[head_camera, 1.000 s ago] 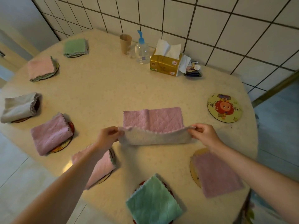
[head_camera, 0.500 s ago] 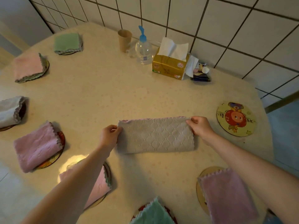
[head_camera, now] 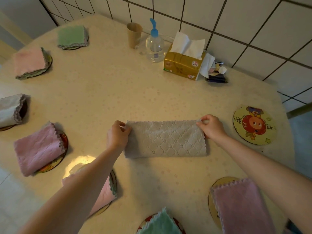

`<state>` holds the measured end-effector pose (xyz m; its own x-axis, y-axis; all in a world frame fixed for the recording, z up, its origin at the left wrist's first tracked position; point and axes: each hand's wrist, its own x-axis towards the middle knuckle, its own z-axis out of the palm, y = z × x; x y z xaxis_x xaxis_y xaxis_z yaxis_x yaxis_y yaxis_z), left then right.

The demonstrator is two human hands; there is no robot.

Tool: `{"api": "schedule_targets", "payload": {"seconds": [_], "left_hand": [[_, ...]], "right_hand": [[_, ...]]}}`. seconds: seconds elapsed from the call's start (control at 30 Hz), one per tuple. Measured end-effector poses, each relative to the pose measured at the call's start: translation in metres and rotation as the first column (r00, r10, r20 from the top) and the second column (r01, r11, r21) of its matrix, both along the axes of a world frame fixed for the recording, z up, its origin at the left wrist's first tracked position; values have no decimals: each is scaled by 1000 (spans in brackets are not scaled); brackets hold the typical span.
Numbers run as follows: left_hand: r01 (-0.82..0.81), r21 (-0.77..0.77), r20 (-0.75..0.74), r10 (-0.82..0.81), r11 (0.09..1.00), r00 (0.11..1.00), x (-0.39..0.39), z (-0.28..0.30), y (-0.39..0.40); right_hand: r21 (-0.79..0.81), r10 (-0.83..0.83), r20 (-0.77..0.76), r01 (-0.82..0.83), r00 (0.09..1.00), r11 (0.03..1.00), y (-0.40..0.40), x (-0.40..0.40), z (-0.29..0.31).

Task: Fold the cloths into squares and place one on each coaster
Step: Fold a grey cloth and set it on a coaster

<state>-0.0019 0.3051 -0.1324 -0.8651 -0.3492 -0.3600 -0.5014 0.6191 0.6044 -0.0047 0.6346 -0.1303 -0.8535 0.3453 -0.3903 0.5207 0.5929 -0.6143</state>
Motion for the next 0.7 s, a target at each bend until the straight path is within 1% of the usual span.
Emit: {"api": "schedule_targets", "payload": {"seconds": [0.07, 0.17, 0.23, 0.3, 0.37, 0.4, 0.43, 0.47, 0.5, 0.53, 0.57, 0.6, 0.63, 0.67, 0.7], "left_hand": [[14, -23, 23, -14, 1000, 1000, -4, 0, 3], [64, -58, 57, -61, 996, 997, -10, -3, 5], [68, -29, 41, -66, 997, 997, -11, -3, 8], [69, 9, 30, -69, 998, 997, -9, 0, 12], [44, -9, -10, -44, 999, 999, -6, 2, 14], [38, -74, -50, -42, 997, 998, -3, 4, 15], [62, -191, -100, -82, 980, 992, 0, 4, 16], [109, -317, -152, -164, 942, 975, 6, 5, 18], [180, -400, -209, -280, 899, 937, 13, 5, 21], [279, -432, -255, -413, 858, 874, 23, 5, 27], [395, -442, -285, -544, 805, 790, 36, 5, 34], [514, -448, -288, -663, 731, 691, 50, 3, 41], [616, -469, -257, -765, 633, 590, 65, 0, 47], [684, -501, -201, -839, 531, 505, 80, -4, 52], [717, -530, -143, -881, 453, 451, 91, -9, 55]], "right_hand": [[35, 27, -4, -27, 1000, 999, -1, -3, 0], [97, 113, 40, -117, 993, 988, -5, -6, -1], [140, 149, 53, -155, 987, 978, -6, -8, -3], [173, 152, 45, -157, 987, 972, -6, -9, -6], [184, 127, 13, -127, 992, 975, -6, -8, -8], [190, 108, -11, -104, 994, 976, -7, -6, -7], [210, 96, -42, -85, 995, 974, -8, -3, -4], [261, 105, -84, -80, 991, 962, -12, 2, -1], [336, 145, -140, -91, 979, 938, -15, 7, 3], [412, 225, -208, -123, 952, 903, -19, 15, 8], [468, 340, -272, -185, 900, 864, -25, 24, 11], [500, 476, -307, -286, 824, 818, -31, 36, 13], [517, 603, -313, -401, 734, 756, -37, 49, 13], [535, 710, -298, -504, 638, 678, -41, 64, 9], [562, 795, -261, -584, 547, 586, -45, 78, 3]]}}
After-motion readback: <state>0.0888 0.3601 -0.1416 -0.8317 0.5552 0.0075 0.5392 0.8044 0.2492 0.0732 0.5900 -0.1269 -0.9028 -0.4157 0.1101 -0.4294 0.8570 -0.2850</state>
